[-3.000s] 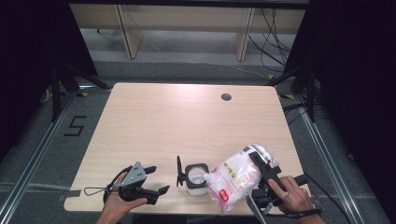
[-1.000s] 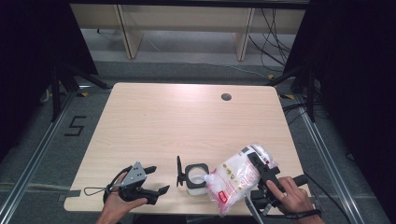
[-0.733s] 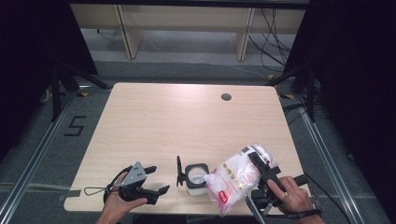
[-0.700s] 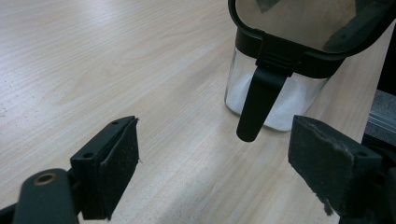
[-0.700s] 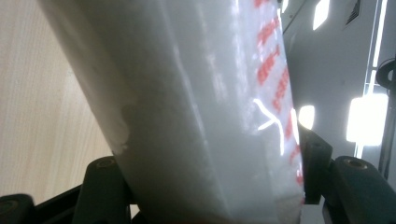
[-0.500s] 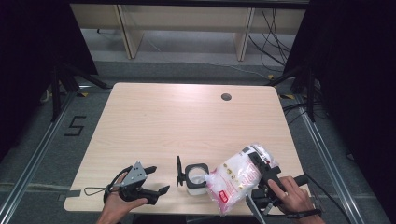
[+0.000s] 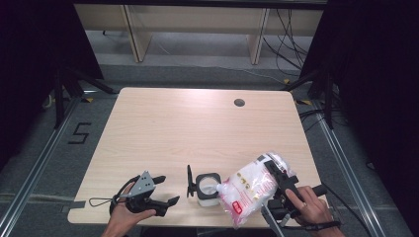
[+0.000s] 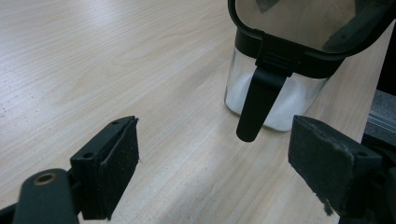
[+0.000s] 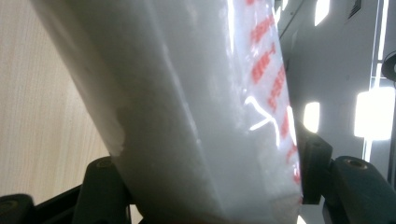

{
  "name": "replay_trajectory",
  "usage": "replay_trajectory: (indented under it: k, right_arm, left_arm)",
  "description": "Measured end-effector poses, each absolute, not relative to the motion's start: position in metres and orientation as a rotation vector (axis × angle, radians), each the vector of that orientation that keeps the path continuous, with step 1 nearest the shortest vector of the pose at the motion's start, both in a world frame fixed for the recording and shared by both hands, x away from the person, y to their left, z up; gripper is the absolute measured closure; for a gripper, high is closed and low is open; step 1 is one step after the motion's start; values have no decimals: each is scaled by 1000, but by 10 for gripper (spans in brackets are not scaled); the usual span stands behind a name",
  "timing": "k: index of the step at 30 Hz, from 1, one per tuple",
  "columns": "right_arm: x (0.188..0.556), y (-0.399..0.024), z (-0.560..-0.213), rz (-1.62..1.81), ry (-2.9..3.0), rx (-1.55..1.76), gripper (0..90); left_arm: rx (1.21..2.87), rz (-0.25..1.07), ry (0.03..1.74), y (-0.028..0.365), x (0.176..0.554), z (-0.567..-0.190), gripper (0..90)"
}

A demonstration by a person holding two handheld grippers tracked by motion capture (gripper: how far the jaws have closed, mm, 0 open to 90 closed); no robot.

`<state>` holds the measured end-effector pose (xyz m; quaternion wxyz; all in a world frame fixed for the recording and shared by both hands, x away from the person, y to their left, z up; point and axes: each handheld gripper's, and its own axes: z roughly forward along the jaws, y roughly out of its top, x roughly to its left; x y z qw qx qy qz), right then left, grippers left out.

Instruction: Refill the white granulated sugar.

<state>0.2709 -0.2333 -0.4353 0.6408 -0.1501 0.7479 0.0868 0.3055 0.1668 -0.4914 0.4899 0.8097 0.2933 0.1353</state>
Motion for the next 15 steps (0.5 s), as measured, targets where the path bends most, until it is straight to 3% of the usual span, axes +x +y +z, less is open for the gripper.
replay_trajectory:
  k: [15]
  right_arm:
    - [272,-235,-438,218,1724,-310,400]
  left_arm:
    - [1963,330,715,167,306,-491,158]
